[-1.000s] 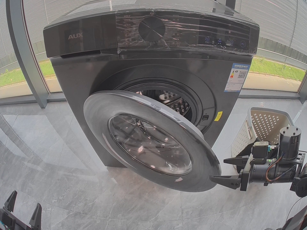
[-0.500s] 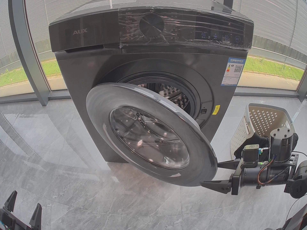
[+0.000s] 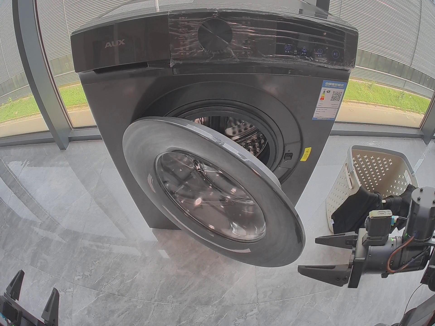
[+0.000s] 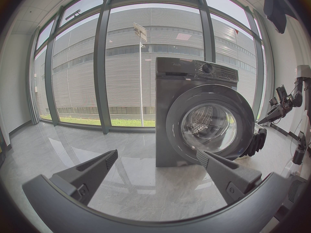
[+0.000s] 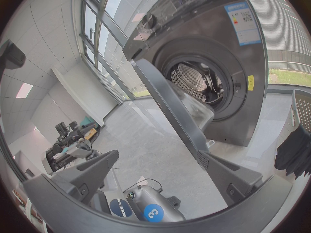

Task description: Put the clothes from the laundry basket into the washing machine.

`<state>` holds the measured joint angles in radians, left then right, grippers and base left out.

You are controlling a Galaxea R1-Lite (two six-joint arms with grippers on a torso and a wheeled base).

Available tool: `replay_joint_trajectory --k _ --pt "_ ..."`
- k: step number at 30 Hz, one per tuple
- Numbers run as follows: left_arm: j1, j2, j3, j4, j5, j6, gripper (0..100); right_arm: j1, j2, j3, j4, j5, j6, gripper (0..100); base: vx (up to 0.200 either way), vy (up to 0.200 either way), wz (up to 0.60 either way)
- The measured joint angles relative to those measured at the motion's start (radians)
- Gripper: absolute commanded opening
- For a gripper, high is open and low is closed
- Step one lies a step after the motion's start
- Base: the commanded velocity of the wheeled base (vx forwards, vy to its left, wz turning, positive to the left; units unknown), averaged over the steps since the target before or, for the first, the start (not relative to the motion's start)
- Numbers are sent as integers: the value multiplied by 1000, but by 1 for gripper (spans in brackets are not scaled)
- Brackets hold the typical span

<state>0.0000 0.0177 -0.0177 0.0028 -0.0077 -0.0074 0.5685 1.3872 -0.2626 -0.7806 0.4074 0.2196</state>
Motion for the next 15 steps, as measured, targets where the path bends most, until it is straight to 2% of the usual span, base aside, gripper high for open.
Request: replay_joint_trajectory --k 3,7,11,15 --pt "0 0 0 0 0 0 100 -7 -46 4 3 -7 12 100 0 0 0" --pt "0 0 0 0 0 0 100 -36 -51 -3 -2 -30 -6 100 0 0 0" --pt "0 0 0 0 0 -1 100 -54 19 -29 -8 -46 -28 100 0 0 0" --pt "0 0 0 0 0 -2 100 -39 111 -59 -56 -57 -40 100 0 0 0"
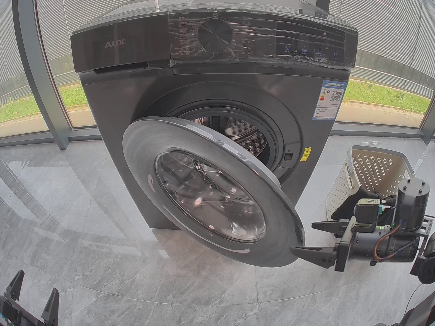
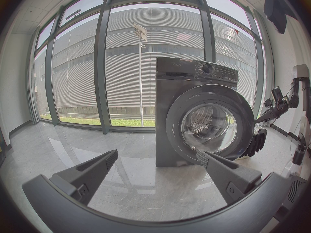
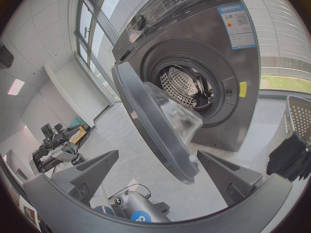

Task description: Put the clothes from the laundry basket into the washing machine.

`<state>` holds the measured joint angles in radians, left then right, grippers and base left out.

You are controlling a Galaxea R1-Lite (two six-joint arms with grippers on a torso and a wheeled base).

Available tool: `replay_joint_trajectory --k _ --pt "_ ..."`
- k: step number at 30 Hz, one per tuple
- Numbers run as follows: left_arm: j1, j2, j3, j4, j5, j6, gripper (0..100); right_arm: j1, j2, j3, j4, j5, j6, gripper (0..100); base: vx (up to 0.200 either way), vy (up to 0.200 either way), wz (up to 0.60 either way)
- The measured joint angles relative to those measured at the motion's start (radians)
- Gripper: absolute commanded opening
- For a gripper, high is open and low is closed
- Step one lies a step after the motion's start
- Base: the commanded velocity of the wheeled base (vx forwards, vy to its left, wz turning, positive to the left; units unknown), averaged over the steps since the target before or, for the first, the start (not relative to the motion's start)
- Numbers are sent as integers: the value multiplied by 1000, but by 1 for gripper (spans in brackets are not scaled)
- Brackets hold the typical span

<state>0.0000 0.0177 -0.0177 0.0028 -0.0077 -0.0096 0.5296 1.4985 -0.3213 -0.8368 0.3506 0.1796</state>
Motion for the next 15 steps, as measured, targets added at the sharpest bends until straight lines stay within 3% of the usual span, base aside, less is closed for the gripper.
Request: replay_joint_trajectory --k 7,15 --pt "0 0 0 0 0 -1 100 59 101 26 -153 -2 -5 100 0 0 0" --pt "-1 0 0 0 0 -1 100 109 127 149 -280 9 -5 100 0 0 0"
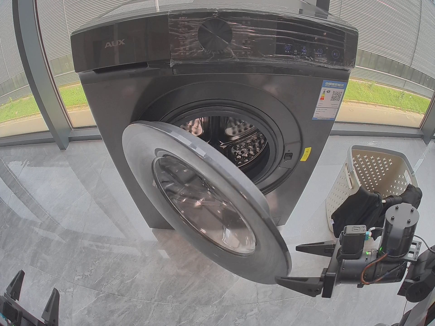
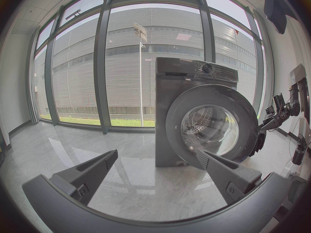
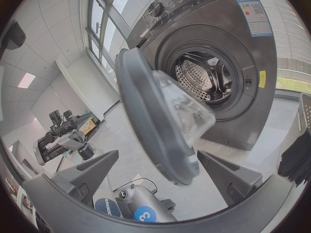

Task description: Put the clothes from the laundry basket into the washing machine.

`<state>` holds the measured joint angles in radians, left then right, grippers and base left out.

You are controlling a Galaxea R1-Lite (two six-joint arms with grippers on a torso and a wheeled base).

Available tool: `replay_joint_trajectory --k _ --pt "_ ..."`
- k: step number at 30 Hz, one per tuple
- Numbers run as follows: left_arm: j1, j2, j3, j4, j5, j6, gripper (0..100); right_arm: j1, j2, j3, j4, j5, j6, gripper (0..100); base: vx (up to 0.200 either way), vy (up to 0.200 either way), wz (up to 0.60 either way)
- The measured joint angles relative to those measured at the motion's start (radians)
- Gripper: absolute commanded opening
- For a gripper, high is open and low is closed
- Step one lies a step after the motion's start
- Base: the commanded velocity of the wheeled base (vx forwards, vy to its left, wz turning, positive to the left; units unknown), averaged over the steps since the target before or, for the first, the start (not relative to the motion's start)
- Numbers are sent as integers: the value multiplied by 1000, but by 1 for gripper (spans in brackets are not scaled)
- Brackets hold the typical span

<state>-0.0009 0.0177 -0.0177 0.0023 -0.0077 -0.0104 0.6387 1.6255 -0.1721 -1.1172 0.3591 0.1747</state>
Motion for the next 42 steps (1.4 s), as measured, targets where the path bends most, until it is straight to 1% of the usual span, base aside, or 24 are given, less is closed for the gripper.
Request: replay_joint_trajectory --k 4,8,9,10,12,15,16,18,20,21,25,26,28,32,35,38,42 --pt "0 0 0 0 0 0 100 13 -16 43 -66 1 8 100 0 0 0" --pt "1 0 0 0 0 0 100 13 -32 46 -173 1 24 100 0 0 0" --pt "0 0 0 0 0 0 100 11 -35 40 -201 1 36 100 0 0 0" --pt "1 0 0 0 0 0 100 8 -38 30 -232 0 57 100 0 0 0" --pt "1 0 0 0 -1 0 100 0 -44 -2 -272 -2 115 100 0 0 0" --pt "1 0 0 0 -1 0 100 -32 -47 -49 -286 -7 148 100 0 0 0" --pt "1 0 0 0 -1 0 100 -63 -45 -70 -283 -9 151 100 0 0 0" --pt "1 0 0 0 -1 0 100 -104 -34 -87 -272 -20 146 100 0 0 0" --pt "1 0 0 0 -2 0 100 -127 -15 -96 -264 -38 131 100 -200 0 0" --pt "1 0 0 0 -1 0 100 -137 -1 -99 -260 -56 125 100 -200 0 0" --pt "0 0 0 0 -1 0 100 -160 90 -113 -259 -173 103 100 -200 0 0" --pt "0 0 0 0 -2 0 100 -161 116 -117 -266 -195 98 100 -200 0 0" --pt "0 0 0 0 -2 0 100 -163 163 -125 -277 -220 91 100 -100 0 0" --pt "0 0 0 0 -1 1 100 -162 272 -150 -295 -253 70 100 0 0 0" --pt "1 0 0 1 0 2 100 -157 331 -161 -327 -263 62 100 0 0 0" --pt "1 0 0 1 0 3 100 -126 375 -160 -350 -267 59 100 0 0 0" --pt "1 0 0 1 0 3 100 -68 409 -152 -371 -268 57 100 0 0 0"
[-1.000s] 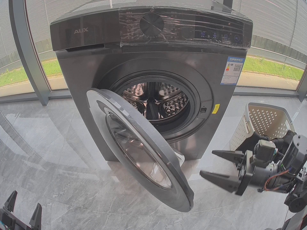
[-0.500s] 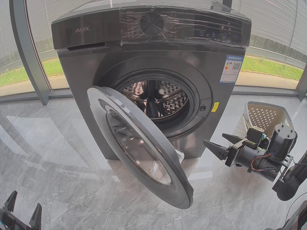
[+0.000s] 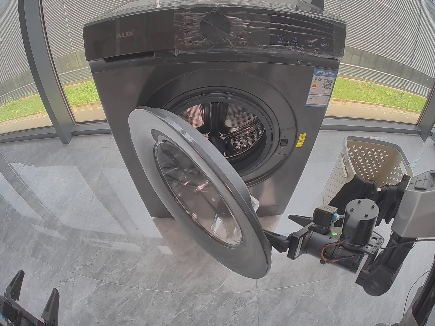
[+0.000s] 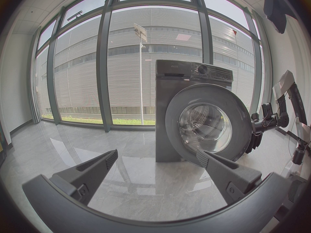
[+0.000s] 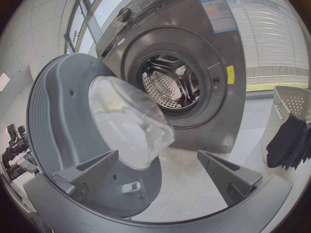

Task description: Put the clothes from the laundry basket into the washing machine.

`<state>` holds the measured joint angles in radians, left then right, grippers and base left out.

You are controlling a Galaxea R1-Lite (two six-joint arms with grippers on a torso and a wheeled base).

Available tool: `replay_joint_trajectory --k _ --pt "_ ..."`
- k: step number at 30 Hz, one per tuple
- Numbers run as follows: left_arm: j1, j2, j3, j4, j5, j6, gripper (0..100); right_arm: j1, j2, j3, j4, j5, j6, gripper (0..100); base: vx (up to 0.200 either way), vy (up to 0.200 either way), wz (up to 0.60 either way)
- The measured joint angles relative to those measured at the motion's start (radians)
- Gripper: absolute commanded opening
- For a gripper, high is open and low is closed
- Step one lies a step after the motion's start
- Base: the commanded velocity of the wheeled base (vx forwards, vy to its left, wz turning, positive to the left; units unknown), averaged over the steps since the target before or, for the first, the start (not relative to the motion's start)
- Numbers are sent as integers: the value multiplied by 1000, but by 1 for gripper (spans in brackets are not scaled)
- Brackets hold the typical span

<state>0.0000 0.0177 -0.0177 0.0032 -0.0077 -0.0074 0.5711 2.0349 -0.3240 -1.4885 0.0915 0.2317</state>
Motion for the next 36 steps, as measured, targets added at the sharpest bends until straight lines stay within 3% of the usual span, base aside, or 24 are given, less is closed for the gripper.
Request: replay_joint_trajectory --k 5,15,20,31,36 --pt "0 0 0 0 0 0 100 62 19 14 -6 -1 0 100 0 0 0" --pt "0 0 0 0 0 0 100 49 29 -36 -4 -18 0 100 -60 0 0" --pt "0 0 0 0 0 -1 100 40 47 -110 19 -49 3 100 -120 0 0" --pt "0 0 0 0 0 1 100 -84 167 -384 176 -84 3 100 0 0 0" --pt "0 0 0 0 0 1 100 -98 203 -458 230 -97 2 100 0 0 0"
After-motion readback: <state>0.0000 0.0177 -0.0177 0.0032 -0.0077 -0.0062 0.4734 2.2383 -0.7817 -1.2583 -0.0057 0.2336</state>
